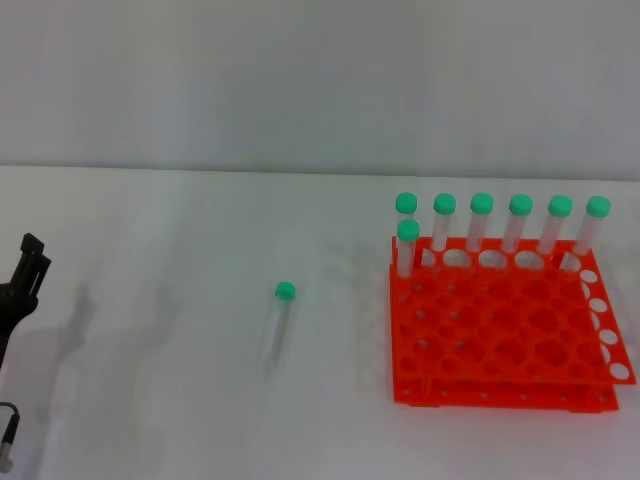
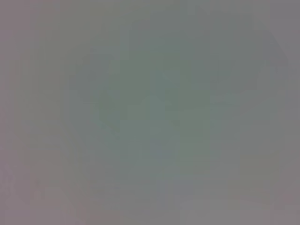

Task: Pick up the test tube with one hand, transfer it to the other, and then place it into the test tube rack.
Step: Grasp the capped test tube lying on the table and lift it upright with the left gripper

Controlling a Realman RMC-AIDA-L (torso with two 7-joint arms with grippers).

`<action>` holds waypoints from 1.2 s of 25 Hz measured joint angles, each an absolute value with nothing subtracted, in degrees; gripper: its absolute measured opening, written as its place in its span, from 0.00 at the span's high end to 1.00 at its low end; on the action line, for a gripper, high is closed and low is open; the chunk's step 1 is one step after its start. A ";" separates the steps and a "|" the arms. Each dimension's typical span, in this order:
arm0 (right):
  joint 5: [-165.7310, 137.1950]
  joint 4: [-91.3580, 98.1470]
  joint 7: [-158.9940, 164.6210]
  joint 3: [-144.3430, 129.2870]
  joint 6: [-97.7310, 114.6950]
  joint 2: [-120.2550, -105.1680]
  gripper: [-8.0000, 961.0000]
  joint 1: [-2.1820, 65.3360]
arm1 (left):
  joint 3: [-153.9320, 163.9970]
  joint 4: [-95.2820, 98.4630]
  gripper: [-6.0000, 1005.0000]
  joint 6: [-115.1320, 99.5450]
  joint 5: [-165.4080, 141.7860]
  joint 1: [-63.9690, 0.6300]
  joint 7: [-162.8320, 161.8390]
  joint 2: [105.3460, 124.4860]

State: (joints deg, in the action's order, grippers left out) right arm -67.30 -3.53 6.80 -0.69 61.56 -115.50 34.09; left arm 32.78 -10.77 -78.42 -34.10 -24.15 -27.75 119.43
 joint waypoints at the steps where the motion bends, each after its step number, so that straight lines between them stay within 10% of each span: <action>1: -66.90 -3.51 6.86 -0.64 61.54 -115.46 0.14 34.22 | 32.78 -10.65 0.13 -78.40 -34.10 -24.09 -28.59 119.40; 22: -65.74 -1.83 6.94 0.77 59.23 -115.46 0.15 35.61 | 33.31 3.62 0.14 -70.12 -43.95 -21.82 -53.77 118.85; 30: -65.75 -1.09 6.94 0.79 59.68 -115.40 0.15 35.87 | 33.41 20.87 0.30 -69.27 -65.44 -20.92 -80.50 114.24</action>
State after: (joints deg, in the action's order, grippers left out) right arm -65.75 -1.09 6.94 0.79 59.68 -115.40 35.87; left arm 33.41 20.87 -69.27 -65.44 -20.92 -80.50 114.24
